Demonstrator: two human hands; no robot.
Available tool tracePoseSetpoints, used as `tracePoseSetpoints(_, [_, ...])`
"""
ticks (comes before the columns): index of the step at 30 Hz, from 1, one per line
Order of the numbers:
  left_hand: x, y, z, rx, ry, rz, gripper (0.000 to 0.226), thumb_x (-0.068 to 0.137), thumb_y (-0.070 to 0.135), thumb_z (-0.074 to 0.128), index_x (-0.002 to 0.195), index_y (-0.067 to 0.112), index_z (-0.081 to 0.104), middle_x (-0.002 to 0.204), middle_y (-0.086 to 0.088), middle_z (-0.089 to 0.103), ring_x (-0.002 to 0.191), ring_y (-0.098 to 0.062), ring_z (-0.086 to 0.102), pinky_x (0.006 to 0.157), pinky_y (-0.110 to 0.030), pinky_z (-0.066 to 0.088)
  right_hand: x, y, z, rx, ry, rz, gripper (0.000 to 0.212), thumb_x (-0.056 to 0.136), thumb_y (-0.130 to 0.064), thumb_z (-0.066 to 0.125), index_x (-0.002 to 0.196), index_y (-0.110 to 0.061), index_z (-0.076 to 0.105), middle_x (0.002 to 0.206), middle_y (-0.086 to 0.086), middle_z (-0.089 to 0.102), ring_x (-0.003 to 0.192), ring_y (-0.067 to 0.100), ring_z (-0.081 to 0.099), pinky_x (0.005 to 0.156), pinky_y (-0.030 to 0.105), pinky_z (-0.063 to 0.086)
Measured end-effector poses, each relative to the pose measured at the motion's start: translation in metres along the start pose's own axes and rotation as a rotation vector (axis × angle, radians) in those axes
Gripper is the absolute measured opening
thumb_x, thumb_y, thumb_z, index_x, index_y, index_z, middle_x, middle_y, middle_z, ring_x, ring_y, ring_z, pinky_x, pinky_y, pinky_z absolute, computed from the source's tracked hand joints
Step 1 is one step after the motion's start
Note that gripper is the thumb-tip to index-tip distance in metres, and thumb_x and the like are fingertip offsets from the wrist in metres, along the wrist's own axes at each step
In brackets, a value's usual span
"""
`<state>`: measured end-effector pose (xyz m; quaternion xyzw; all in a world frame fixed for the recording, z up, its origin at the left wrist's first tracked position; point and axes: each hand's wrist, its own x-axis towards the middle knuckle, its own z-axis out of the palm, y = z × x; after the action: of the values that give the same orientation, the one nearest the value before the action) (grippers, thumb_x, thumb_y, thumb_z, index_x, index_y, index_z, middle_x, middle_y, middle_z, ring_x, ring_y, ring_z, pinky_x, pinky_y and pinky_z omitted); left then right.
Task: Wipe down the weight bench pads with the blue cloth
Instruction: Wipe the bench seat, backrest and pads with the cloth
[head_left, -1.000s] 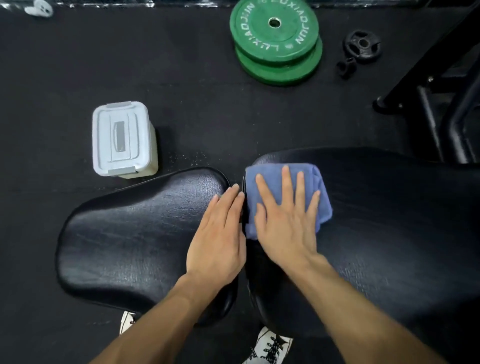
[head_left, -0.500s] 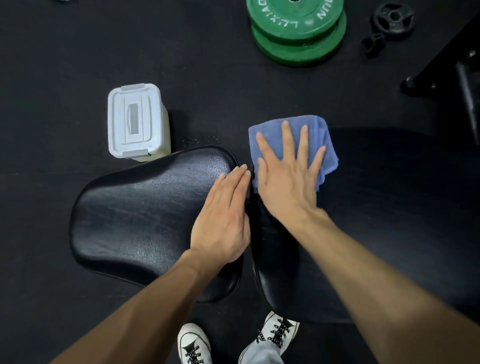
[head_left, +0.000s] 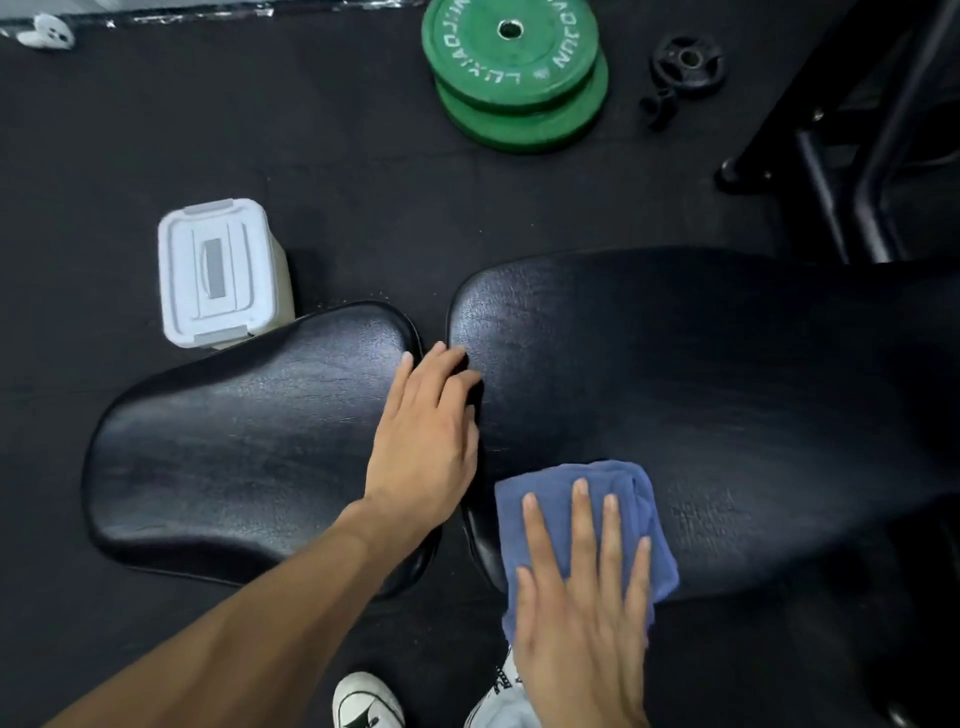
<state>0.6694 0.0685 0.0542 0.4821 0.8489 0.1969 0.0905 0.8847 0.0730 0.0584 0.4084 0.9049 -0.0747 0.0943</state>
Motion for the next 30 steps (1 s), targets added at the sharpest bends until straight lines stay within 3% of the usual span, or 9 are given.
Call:
tracePoseSetpoints(3, [0.009,0.015,0.012,0.052,-0.031,0.017,0.05,0.095,0.005,0.052,0.145,0.005,0.049,0.16,-0.013,0.041,0.153,-0.027,0.032,0.128,-0.047,0.02,0.038,0.0,-0.013,0.017,-0.008,0.027,0.067,0.098,-0.043,0.034,0.163,-0.028,0.024,0.17,0.021,0.015,0.157,0.043,0.01,0.118,0.072,0.021])
tracePoseSetpoints(8, [0.01,0.017,0.017,0.194,-0.132,0.015,0.063,0.096,0.021,0.026,0.157,0.006,0.032,0.17,-0.011,0.022,0.159,-0.023,0.015,0.127,-0.045,0.022,0.113,0.014,-0.02,-0.007,0.032,0.027,0.066,0.101,-0.045,0.032,0.164,-0.032,0.017,0.171,0.021,0.01,0.158,0.044,0.005,0.118,0.072,0.016])
tracePoseSetpoints(21, [0.015,0.021,0.022,0.242,-0.179,-0.04,0.067,0.091,0.021,0.042,0.156,0.009,0.036,0.17,-0.009,0.021,0.16,-0.021,0.013,0.128,-0.043,0.021,0.245,0.011,-0.041,0.014,0.073,-0.017,0.067,0.099,-0.05,0.029,0.163,-0.038,0.015,0.172,0.017,0.007,0.157,0.045,0.001,0.116,0.078,0.008])
tracePoseSetpoints(30, [0.012,0.023,0.021,0.3,-0.165,-0.036,0.066,0.092,0.024,0.037,0.156,0.009,0.034,0.17,-0.009,0.022,0.159,-0.023,0.016,0.127,-0.043,0.023,0.238,0.021,-0.042,0.074,0.08,-0.061,0.067,0.099,-0.05,0.032,0.163,-0.035,0.017,0.173,0.012,0.008,0.159,0.04,0.002,0.119,0.074,0.011])
